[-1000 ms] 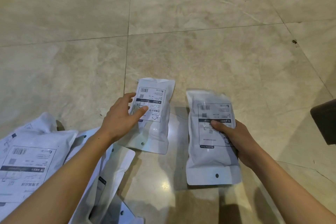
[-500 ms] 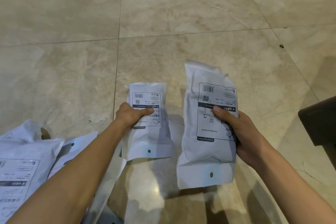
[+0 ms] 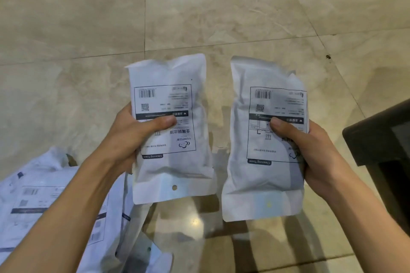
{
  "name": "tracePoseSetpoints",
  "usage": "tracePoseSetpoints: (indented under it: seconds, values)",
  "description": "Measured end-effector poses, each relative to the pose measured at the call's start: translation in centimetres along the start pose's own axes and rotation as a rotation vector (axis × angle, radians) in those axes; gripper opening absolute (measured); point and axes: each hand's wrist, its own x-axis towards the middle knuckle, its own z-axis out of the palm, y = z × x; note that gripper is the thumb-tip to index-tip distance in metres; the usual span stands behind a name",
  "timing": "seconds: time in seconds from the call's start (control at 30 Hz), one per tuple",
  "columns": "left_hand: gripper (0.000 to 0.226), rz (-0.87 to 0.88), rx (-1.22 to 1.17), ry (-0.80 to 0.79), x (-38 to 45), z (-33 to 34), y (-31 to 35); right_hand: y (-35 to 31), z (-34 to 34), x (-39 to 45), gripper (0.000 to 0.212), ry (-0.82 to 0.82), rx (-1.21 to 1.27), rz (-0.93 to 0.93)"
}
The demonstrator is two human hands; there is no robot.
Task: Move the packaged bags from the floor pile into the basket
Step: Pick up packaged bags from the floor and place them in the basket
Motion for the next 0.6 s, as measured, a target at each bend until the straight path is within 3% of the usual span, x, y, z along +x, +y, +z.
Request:
tracePoseSetpoints:
  seconds: [0.17,0.27,0.33,0.53,0.6]
  values:
    - [0.092,0.008,-0.036,0.011,-6.9,-1.2,11.8,-9.4,0.8,-6.7,0.041,-0.011,-0.023,-0.011]
    - [0.054,0.028,-0.041,-0.003,-12.0,-1.4,20.4,-16.4,1.9,-11.5,0.048,-0.022,-0.036,-0.014]
    - [0.047,0.045,-0.016,-0.008,-15.4,-1.4,26.4,-21.6,2.9,-15.1,0.048,-0.024,-0.053,-0.014]
    - [0.059,0.054,-0.033,-0.050,-26.5,-0.8,46.0,-40.1,4.5,-27.0,0.035,-0.050,-0.057,-0.037]
    - [0.080,0.057,-0.028,-0.051,-30.0,-0.3,52.5,-46.7,4.6,-30.9,0.031,-0.043,-0.049,-0.047]
